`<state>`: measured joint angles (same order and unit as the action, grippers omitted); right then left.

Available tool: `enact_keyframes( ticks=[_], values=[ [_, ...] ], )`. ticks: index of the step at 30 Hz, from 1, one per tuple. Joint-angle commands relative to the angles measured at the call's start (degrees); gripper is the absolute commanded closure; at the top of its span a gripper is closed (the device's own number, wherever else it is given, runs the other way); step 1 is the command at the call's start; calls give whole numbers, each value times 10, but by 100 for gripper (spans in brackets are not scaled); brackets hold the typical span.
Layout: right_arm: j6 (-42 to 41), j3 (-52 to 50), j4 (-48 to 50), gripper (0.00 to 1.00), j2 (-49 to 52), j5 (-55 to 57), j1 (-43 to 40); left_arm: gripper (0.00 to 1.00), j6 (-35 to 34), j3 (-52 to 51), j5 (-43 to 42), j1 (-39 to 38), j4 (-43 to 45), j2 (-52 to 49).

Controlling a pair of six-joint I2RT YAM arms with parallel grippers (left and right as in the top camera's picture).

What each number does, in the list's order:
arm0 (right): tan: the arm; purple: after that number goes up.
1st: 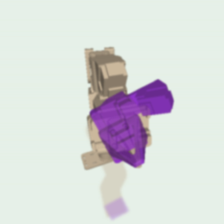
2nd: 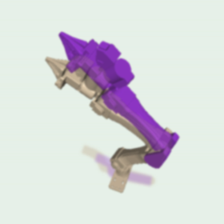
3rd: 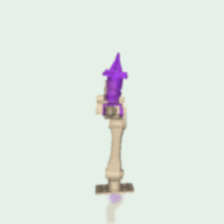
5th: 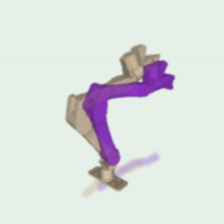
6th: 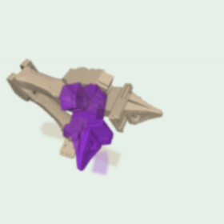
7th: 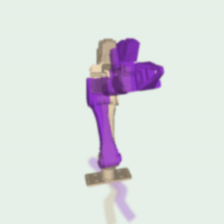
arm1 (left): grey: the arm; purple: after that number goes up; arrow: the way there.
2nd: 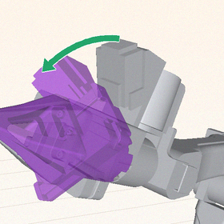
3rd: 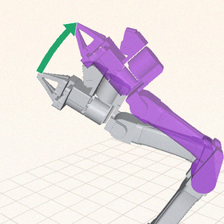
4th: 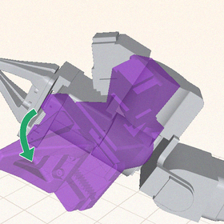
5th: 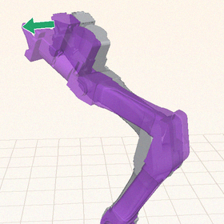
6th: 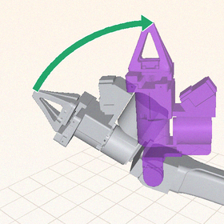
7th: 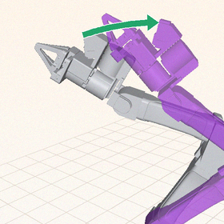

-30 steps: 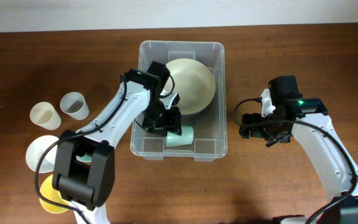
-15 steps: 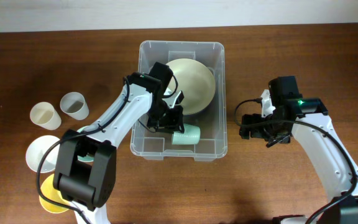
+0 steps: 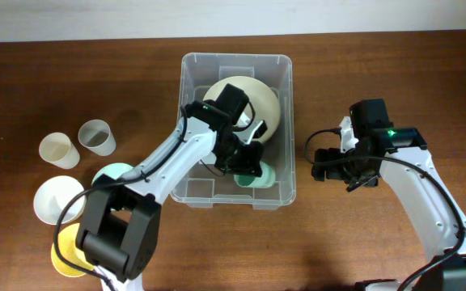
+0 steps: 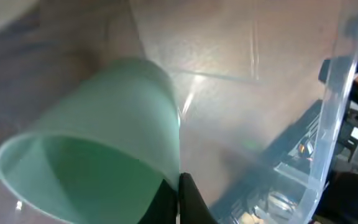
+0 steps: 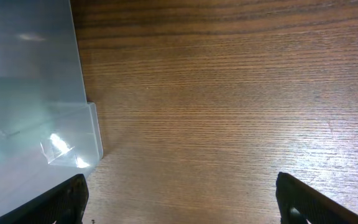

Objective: Pack container
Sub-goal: 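Set the mint-green cup upright in the container's lower right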

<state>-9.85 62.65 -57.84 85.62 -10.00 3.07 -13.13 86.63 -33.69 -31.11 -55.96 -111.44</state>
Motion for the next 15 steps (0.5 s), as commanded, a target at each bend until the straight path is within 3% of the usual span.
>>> enact_keyframes(
  ticks=[1, 10, 15],
  values=[
    [6, -3, 0, 8, 3, 6, -3, 99, -2, -7, 17, 1, -1, -3],
    [6, -3, 0, 8, 3, 6, -3, 99, -3, -5, 26, 1, -8, -1],
    [6, -3, 0, 8, 3, 6, -3, 100, -3, 19, 111, -4, -64, 21]
  ],
)
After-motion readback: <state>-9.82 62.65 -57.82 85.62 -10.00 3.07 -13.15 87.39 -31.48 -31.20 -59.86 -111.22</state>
